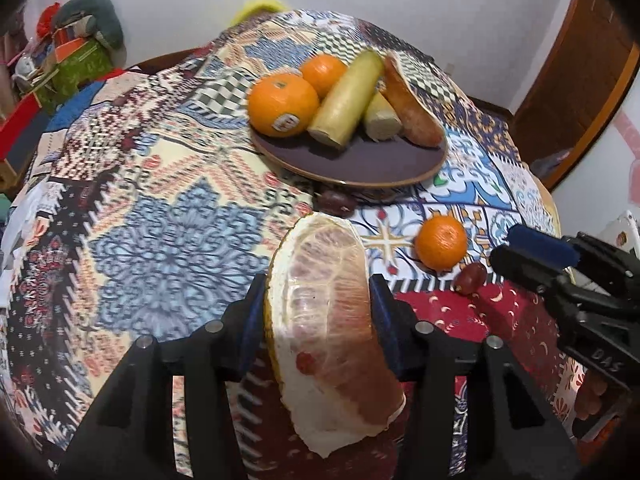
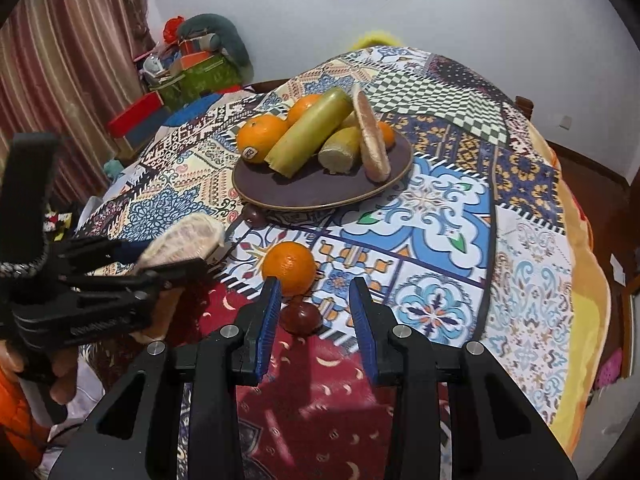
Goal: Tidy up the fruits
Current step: 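Grasp the tangerine with the right tool while the left tool holds the pomelo segment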
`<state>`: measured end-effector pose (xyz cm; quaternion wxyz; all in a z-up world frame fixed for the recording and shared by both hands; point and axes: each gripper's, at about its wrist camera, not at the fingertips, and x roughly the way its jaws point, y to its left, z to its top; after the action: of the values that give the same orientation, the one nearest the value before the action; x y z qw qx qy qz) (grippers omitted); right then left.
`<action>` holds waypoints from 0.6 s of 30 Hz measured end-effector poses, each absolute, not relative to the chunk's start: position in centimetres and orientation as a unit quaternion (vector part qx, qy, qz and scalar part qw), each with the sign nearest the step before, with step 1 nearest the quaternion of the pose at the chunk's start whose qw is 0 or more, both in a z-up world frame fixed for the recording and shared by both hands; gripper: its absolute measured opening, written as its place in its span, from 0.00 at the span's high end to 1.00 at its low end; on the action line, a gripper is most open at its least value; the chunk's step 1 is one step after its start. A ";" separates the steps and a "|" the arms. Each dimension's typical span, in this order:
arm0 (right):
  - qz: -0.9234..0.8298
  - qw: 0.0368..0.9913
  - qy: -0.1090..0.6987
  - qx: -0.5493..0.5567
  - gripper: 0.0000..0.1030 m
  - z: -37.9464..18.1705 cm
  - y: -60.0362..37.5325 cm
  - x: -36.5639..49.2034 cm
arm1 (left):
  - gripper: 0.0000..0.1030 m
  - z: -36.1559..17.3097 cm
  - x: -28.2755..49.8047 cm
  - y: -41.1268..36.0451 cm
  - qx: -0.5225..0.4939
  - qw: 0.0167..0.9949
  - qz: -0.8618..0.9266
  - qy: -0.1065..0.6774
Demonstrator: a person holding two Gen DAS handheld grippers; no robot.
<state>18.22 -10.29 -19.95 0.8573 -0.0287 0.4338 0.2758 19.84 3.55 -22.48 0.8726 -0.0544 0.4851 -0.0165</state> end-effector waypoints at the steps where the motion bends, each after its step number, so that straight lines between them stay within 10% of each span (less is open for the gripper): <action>1: 0.278 0.856 0.436 -0.029 0.67 -20.0 -10.1 18.3 | 0.52 -22.3 19.8 3.8 -0.056 0.874 -0.015 0.483; 18: 0.294 0.834 0.465 -0.028 0.59 -22.7 -7.2 20.0 | 0.52 -21.9 19.8 5.4 -0.072 0.878 -0.006 0.473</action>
<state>19.98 -7.23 -22.68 0.8345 -0.0282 0.4651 0.2942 19.85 5.43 -21.92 0.8781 -0.0721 0.4730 -0.0055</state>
